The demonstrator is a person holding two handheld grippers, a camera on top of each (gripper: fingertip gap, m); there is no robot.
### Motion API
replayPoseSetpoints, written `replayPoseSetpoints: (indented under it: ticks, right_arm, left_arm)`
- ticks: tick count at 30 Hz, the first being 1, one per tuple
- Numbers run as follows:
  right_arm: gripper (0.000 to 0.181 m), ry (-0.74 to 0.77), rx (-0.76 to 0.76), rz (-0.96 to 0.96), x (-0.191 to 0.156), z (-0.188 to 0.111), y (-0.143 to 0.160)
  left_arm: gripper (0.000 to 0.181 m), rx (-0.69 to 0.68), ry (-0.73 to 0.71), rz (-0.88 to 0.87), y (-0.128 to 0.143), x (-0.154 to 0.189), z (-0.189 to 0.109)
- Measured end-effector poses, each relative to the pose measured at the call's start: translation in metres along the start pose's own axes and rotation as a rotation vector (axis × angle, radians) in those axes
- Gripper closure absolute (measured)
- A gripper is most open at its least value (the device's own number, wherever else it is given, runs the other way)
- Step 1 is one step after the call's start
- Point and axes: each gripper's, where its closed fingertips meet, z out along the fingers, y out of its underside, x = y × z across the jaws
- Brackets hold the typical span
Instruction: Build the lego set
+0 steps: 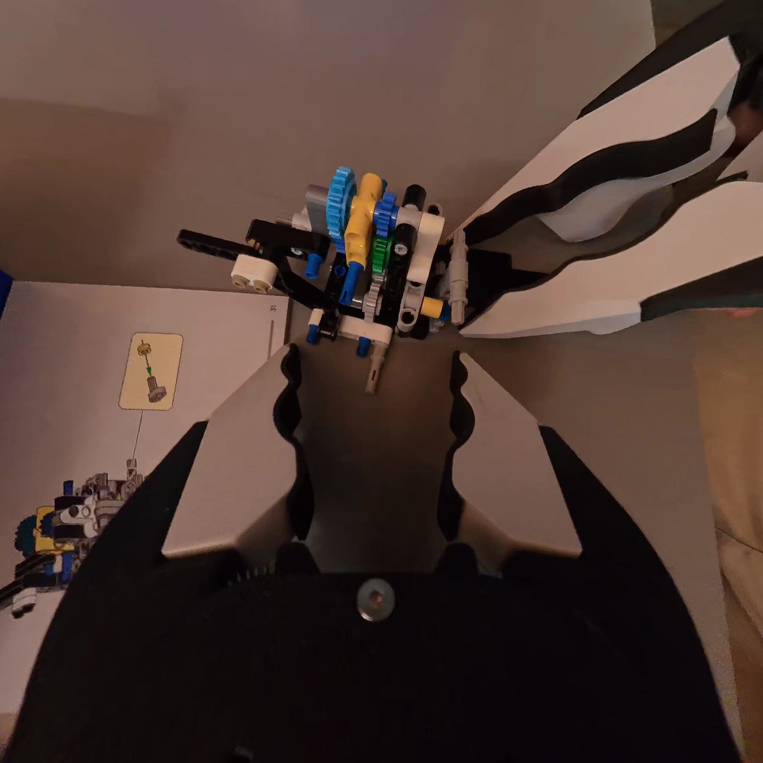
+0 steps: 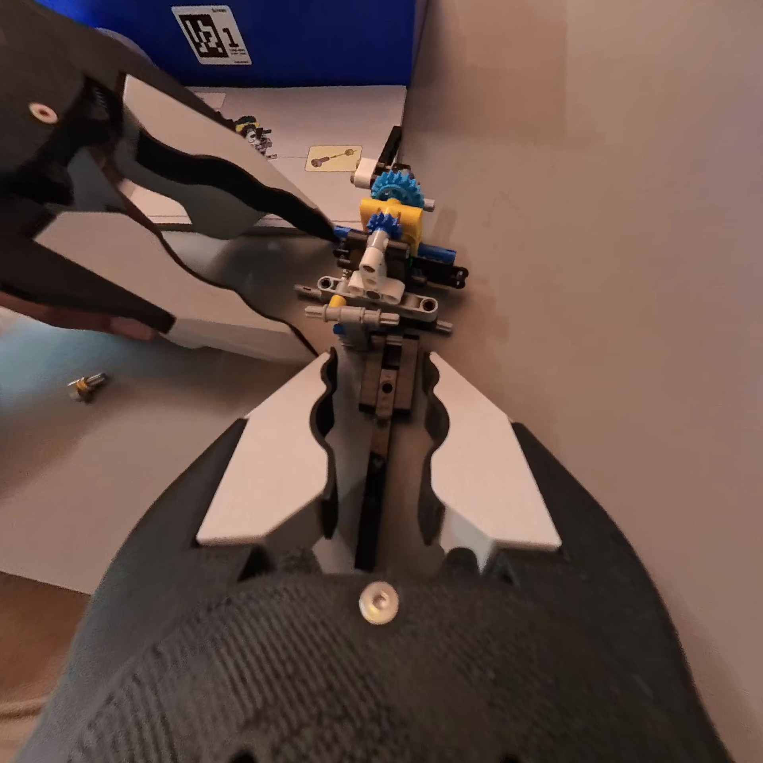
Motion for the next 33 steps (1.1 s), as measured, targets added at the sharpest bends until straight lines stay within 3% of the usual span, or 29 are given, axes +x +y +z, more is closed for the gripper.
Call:
replayPoseSetpoints:
  ticks: [1,19,33]
  right_arm:
    - [0.14,-0.001,-0.002,-0.004,0.0,0.0,0.0]
    - [0.149,0.01,-0.026,-0.044,0.009,0.006,0.001]
    - [0.15,0.069,-0.013,-0.065,0.023,0.006,-0.002]
  left_arm:
    - [0.11,-0.003,-0.002,0.01,0.0,0.0,0.001]
    - [0.126,0.001,0.03,0.031,-0.001,0.001,0.0]
    - [0.118,0.004,-0.056,0.073,-0.008,-0.008,0.007]
